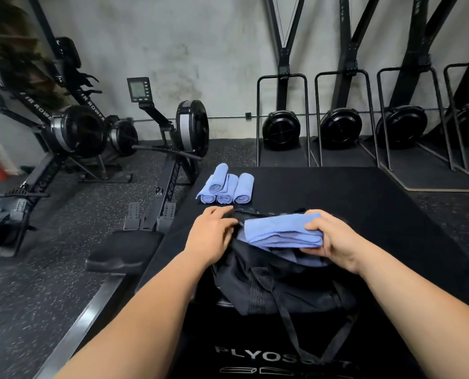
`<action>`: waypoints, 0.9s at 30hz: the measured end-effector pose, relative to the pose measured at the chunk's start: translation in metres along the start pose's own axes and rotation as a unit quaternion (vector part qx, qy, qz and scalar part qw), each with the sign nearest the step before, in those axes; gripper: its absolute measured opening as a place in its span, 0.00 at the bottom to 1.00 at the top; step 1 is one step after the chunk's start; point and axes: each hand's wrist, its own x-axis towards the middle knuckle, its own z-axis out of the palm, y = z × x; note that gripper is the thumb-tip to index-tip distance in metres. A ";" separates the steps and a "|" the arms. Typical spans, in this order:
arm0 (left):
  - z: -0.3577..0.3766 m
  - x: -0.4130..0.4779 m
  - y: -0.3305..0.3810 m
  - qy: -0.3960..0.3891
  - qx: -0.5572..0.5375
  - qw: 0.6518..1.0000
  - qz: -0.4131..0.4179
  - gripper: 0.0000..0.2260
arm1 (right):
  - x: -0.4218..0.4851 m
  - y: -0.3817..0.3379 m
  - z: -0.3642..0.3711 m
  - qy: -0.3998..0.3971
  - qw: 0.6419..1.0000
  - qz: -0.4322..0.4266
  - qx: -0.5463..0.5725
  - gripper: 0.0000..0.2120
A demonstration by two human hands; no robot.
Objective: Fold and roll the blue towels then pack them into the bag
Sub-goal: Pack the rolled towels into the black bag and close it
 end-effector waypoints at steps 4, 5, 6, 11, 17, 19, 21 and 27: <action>-0.003 0.003 0.007 -0.088 0.026 0.993 -0.073 0.32 | -0.001 0.005 0.002 0.010 0.999 0.032 -0.033 0.09; -0.004 0.003 0.009 -0.105 0.026 0.991 -0.079 0.35 | -0.001 0.004 0.004 0.017 0.998 0.040 -0.037 0.09; -0.005 0.005 0.010 -0.116 0.024 0.989 -0.084 0.37 | -0.001 0.003 0.006 0.025 0.998 0.043 -0.047 0.09; -0.007 0.012 0.018 -0.173 -0.029 0.980 -0.094 0.43 | 0.009 0.007 0.019 0.188 0.965 -0.069 -0.167 0.13; -0.018 0.021 0.026 -0.179 -0.095 0.975 -0.094 0.46 | 0.014 0.020 0.057 0.195 0.719 -0.347 -0.569 0.20; -0.024 0.022 0.028 -0.183 -0.114 0.972 -0.094 0.46 | 0.019 0.036 0.070 0.147 0.610 -0.397 -0.670 0.18; -0.029 0.020 0.028 -0.199 -0.120 0.969 -0.086 0.47 | 0.022 0.050 0.081 0.108 0.567 -0.394 -0.715 0.19; -0.028 0.009 0.020 -0.206 -0.128 0.968 -0.071 0.48 | 0.019 0.058 0.115 0.136 0.822 -0.223 -0.507 0.18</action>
